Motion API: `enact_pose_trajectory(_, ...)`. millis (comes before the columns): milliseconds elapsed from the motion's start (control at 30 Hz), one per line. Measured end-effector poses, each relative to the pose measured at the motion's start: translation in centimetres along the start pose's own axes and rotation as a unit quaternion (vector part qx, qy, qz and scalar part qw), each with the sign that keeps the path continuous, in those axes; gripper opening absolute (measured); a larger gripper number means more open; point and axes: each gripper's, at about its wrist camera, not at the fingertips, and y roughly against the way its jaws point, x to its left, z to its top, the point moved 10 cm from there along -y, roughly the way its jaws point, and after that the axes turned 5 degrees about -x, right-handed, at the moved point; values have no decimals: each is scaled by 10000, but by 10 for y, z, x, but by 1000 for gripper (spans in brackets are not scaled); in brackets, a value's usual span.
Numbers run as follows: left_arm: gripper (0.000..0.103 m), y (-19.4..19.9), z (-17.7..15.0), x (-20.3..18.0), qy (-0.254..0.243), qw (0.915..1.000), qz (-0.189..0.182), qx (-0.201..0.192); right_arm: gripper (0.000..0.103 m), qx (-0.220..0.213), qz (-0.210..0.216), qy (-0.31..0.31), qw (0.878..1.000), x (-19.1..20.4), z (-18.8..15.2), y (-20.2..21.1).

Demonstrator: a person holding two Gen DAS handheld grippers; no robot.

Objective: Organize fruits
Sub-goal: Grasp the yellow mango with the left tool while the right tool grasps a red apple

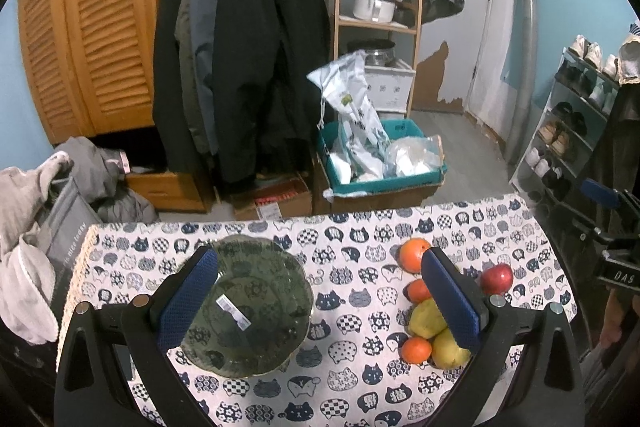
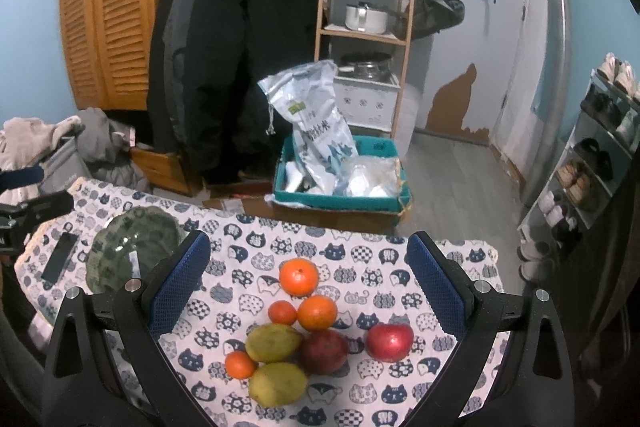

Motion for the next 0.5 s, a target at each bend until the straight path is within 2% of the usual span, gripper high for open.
enact_pose_trajectory(233,102,-27,-18,-7,-6,9990,-41,450,97,454,-174,-175,9987,-20,-23,-18)
enact_pose_trajectory(500,102,-64,-42,-27,87,9943,-220,1041,97,1159,-376,-586,9908,-58,-64,-44)
